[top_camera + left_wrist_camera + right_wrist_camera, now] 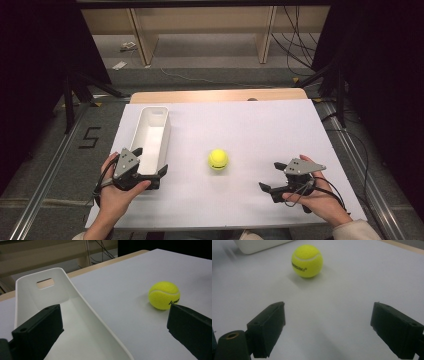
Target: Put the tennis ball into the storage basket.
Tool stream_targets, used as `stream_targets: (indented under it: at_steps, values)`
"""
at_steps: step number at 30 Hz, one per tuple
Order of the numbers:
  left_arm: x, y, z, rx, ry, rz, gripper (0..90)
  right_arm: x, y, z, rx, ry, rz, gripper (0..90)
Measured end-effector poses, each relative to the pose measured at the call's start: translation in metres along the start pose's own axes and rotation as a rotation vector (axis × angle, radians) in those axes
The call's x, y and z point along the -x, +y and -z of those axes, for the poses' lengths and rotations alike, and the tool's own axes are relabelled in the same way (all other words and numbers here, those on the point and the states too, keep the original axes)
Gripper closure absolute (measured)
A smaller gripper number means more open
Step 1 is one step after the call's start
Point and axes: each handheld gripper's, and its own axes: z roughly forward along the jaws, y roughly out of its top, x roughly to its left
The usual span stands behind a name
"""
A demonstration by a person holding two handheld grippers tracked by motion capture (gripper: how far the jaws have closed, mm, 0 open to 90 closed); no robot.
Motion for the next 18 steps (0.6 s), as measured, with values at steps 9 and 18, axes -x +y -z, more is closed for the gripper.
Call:
stream_targets:
  at_steps: [9,18]
  values:
    - [-0.0014,-0.0006,0.0016,0.011,-0.009,0.013,0.0,0.0004,0.0025,0.0018,0.029,0.0,-0.006,11.9]
    - [-0.0012,-0.0005,0.0018,0.011,-0.011,0.012,0.0,0.005,0.0043,0.004,0.073,-0.025,-0.023,12.0]
